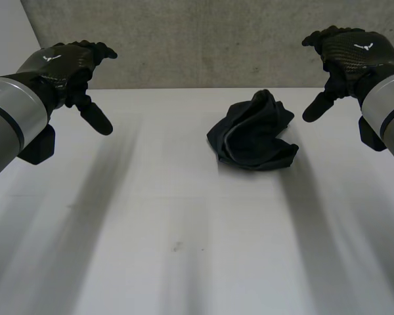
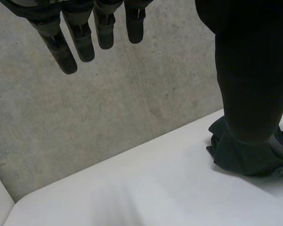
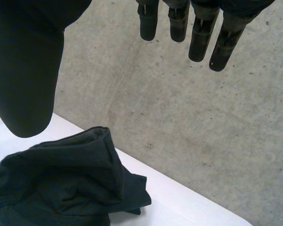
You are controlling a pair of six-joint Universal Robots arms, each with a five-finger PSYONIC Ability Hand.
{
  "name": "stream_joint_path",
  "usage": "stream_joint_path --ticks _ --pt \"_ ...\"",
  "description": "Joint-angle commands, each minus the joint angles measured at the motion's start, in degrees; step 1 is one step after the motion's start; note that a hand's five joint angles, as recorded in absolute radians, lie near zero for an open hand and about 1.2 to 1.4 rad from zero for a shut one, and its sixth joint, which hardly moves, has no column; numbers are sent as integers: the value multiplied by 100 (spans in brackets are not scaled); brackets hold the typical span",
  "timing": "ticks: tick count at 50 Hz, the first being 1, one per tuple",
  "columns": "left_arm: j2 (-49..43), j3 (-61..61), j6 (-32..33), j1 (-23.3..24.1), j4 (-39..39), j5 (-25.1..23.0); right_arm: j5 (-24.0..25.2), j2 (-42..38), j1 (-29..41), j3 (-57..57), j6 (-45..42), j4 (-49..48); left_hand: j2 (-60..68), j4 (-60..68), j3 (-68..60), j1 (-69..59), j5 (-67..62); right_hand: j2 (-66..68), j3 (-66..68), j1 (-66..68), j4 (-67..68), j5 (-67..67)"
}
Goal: Fold the shorts.
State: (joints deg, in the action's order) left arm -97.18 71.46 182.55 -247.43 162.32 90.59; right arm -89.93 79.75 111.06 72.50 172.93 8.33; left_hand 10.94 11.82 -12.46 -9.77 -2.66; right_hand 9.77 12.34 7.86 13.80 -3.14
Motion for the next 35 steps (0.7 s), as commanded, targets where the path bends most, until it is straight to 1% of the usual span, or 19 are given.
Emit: stream_joint_path --ticks 1,4,5,7,8,11,12,15,16,18,19,20,21,22,23,24,28,32,35 --pt "-29 0 0 2 10 2 72 -660 4 124 4 -270 -94 -182 246 -23 266 23 -234 214 -380 314" --pt "-38 0 0 2 36 2 72 -1136 12 72 22 -305 -94 -182 246 -23 266 23 -234 214 -380 314" --pt "-38 0 0 2 71 2 63 -1459 47 11 22 -323 -94 -182 246 -23 266 23 -234 214 -380 314" --pt "-47 8 0 2 107 2 63 -1777 109 -95 30 -384 -94 -182 246 -23 266 23 -234 214 -380 314" --pt "-47 17 0 2 133 2 54 -2101 170 -252 22 -498 -94 -182 246 -23 266 23 -234 214 -380 314" --pt "-47 79 9 11 186 2 63 -2542 206 -455 -13 -753 -94 -182 246 -23 266 23 -234 214 -380 314" --pt "-47 114 9 11 264 2 63 -2831 206 -595 -66 -901 -94 -182 246 -23 266 23 -234 214 -380 314" --pt "-47 175 26 11 405 11 -7 -3271 206 -798 -259 -1017 -94 -182 246 -23 266 23 -234 214 -380 314" --pt "-38 228 26 11 493 11 -42 -3560 206 -964 -460 -1035 -94 -182 246 -23 266 23 -234 214 -380 314" --pt "-38 272 26 11 563 11 -86 -3825 215 -1123 -680 -1044 -94 -182 246 -23 266 23 -234 214 -380 314" --pt "-30 298 35 11 616 11 -173 -4044 215 -1289 -916 -1061 -94 -182 246 -23 266 406 149 597 3 -69" --pt "-29 307 35 11 634 11 -218 -4099 223 -1352 -988 -1070 -94 -182 246 -23 266 1200 944 1392 798 -863" --pt "-29 316 35 11 643 11 -270 -4151 223 -1413 -1059 -1070 -94 -182 246 -23 266 2324 2067 2516 1922 -1987" --pt "-29 316 35 11 652 20 -297 -4169 223 -1457 -1120 -1087 -94 -182 246 -23 266 3501 3244 3692 3099 -3164" --pt "-29 316 35 11 652 11 -297 -4178 241 -1501 -1208 -1157 -94 -182 246 -23 266 6377 6120 6569 5975 -6040" --pt "-29 307 35 11 652 11 -289 -4170 267 -1502 -1226 -1210 -94 -182 246 -23 266 7016 6759 7208 6614 -6679" --pt "-12 299 27 2 652 11 -201 -3837 565 -1405 -1288 -1237 -94 -182 246 -23 266 7023 6766 7214 6620 -6686" --pt "23 272 26 2 652 11 53 -2863 1153 -801 -1218 -1254 -94 -182 246 -23 266 7023 6766 7214 6620 -6686" --pt "41 255 26 -24 660 2 264 -2422 1453 -553 -1200 -1272 -94 -182 246 -23 266 7023 6766 7214 6620 -6686"
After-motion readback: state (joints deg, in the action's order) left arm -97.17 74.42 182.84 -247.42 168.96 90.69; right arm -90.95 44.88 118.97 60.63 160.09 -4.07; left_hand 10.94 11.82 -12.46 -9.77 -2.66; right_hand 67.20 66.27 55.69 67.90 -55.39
